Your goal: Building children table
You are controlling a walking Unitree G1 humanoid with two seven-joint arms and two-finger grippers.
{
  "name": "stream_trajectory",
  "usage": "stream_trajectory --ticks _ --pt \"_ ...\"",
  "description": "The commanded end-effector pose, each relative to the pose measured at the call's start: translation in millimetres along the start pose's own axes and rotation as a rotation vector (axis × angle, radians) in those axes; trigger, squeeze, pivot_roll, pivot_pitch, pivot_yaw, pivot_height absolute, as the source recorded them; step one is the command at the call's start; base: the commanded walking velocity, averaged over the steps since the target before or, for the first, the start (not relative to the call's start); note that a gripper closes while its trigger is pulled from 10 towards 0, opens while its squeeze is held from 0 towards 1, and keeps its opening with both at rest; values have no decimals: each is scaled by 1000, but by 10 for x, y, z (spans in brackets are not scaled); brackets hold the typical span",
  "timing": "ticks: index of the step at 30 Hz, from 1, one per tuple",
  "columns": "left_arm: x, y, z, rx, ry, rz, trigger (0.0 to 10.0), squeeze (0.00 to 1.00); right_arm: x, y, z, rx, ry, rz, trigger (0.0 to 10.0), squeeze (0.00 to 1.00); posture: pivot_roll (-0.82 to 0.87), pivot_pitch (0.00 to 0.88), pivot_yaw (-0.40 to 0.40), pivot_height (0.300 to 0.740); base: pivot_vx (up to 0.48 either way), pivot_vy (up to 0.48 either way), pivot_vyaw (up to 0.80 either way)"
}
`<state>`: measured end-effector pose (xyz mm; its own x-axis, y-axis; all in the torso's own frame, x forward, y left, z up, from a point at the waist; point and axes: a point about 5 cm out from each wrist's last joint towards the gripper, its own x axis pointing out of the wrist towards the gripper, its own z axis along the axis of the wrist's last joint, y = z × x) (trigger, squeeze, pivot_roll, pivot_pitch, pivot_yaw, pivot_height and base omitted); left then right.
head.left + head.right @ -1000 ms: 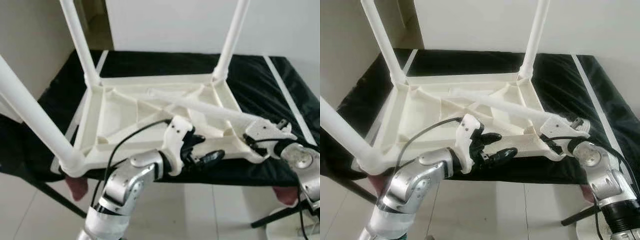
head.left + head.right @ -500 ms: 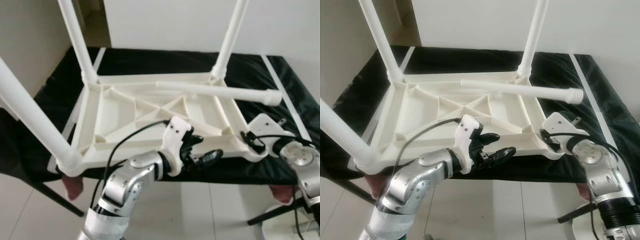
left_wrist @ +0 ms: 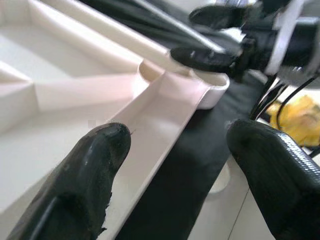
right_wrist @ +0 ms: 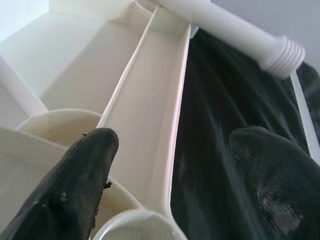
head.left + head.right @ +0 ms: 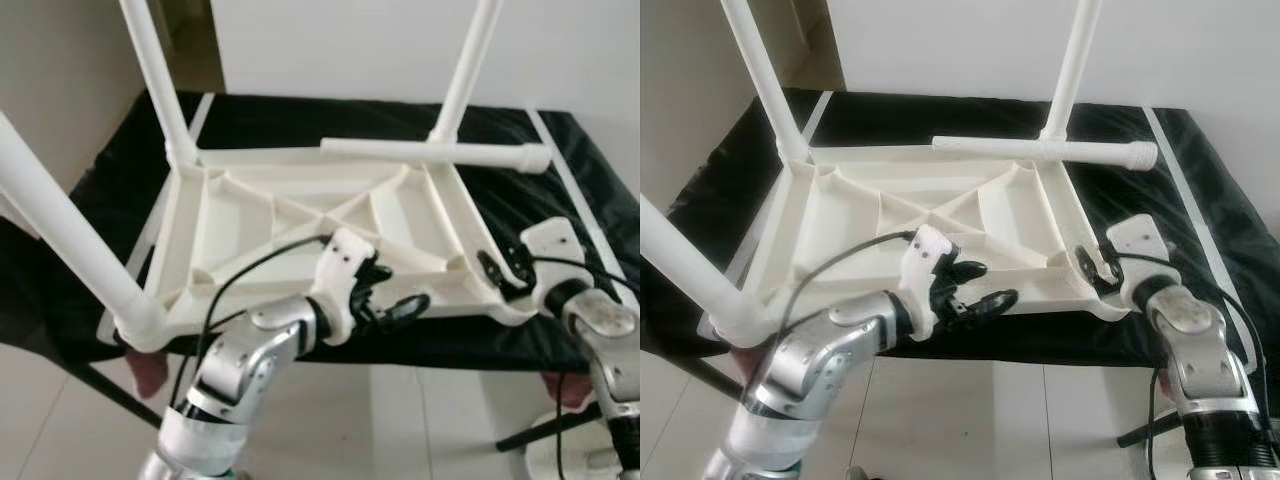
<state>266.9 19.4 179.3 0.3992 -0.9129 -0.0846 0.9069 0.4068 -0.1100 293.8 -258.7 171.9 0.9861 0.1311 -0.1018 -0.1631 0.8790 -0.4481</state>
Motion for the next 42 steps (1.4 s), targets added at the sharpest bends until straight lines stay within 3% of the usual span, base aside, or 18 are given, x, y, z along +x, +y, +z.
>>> stream_trajectory --ticks 1,12,24,35,42 --pt "8 40 -31 43 33 -8 10000 0 -74 -4 -80 75 16 -20 10000 0 -34 110 -9 740 0 0 0" --pt "-108 230 -130 115 128 19 10000 0 -211 144 -324 184 104 0 10000 0 -36 102 -6 740 0 0 0" --pt "-239 423 -305 258 281 63 10000 0 -274 205 -397 202 132 19 10000 0 -36 92 -4 740 0 0 0" --pt "-265 477 -321 252 295 68 10000 0 -271 238 -373 207 115 14 10000 0 -34 76 -8 740 0 0 0" --pt "-355 636 -440 323 394 119 10000 0 -302 207 -473 214 176 -8 10000 0 -35 66 -6 740 0 0 0"
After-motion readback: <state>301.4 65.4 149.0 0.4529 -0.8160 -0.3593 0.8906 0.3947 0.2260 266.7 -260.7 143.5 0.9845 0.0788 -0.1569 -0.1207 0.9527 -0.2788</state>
